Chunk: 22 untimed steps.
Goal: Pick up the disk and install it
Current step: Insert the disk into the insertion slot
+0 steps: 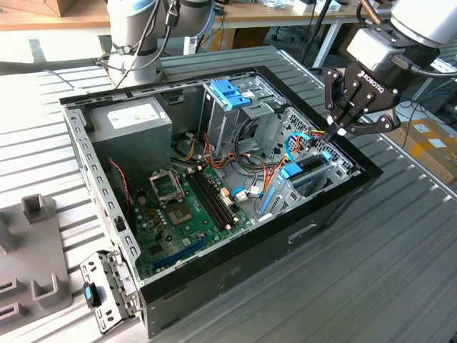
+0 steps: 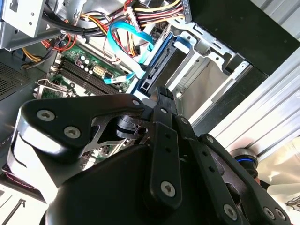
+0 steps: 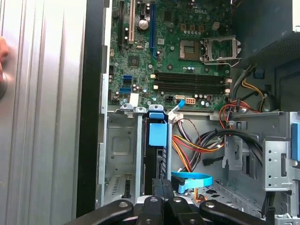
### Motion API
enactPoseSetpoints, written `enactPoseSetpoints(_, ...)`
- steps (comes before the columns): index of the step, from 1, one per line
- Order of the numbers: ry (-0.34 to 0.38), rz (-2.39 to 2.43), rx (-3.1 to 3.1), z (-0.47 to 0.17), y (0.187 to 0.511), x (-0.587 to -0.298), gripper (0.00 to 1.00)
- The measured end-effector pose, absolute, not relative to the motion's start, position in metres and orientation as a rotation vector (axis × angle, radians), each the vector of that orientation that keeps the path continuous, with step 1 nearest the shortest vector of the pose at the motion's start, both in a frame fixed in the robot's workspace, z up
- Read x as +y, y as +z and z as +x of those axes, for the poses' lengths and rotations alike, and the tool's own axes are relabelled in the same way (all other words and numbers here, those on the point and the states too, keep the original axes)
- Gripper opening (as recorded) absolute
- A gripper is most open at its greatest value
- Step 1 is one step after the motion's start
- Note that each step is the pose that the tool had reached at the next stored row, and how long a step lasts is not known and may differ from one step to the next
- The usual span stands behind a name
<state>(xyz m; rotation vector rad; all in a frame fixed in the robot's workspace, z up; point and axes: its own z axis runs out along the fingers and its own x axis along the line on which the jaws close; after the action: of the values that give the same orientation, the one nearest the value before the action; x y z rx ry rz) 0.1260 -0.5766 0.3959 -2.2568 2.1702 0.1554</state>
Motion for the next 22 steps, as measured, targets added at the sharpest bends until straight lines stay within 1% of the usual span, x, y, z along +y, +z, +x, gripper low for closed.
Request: enactPoseSetpoints(22, 0.158, -2.258, 2.171, 0.146, 0.395, -0.575, 0.11)
